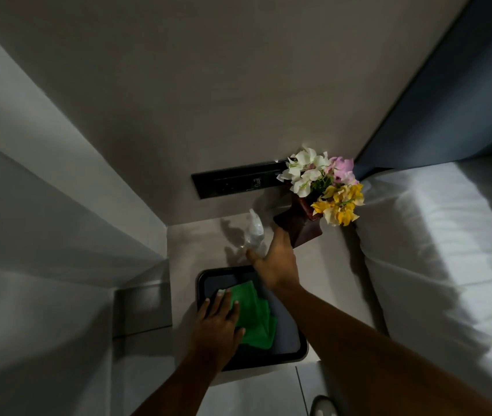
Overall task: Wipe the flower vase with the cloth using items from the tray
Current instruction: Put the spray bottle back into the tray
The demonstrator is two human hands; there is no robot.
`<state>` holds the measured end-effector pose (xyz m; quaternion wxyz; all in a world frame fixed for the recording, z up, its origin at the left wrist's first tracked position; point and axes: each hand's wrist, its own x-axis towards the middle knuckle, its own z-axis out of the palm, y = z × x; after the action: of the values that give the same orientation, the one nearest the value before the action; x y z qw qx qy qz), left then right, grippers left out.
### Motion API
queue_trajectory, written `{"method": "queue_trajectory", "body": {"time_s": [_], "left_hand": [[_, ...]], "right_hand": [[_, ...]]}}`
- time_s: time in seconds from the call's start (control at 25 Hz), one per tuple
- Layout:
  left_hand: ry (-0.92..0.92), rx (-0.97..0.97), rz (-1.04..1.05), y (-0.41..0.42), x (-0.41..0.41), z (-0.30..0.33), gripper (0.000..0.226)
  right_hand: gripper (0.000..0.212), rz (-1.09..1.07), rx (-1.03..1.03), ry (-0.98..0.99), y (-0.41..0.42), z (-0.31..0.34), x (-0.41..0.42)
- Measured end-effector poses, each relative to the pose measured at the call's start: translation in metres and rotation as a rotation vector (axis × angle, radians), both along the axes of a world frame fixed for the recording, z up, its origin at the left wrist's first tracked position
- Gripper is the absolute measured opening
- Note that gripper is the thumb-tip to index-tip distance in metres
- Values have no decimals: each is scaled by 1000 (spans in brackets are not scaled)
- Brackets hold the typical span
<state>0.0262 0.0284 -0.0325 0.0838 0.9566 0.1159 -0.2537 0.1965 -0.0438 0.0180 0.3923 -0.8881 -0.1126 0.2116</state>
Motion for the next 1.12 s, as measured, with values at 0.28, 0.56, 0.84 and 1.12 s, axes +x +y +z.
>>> {"method": "queue_trajectory", "body": {"time_s": [0.28,0.56,0.84,1.12], "left_hand": [[15,32,-56,3,-2,3,63],[-24,-32,-1,-2,-4,-18,63],[-24,2,11,-3,-6,-19,63],[4,39,-1,-7,-4,-17,64]], "right_hand": [[37,191,-142,-171,24,4,25],[31,130,45,-154,-21,32,13],[34,235,-194,-121,-93,28,-29],[39,278,-235,-111,-110,2,-49]]}}
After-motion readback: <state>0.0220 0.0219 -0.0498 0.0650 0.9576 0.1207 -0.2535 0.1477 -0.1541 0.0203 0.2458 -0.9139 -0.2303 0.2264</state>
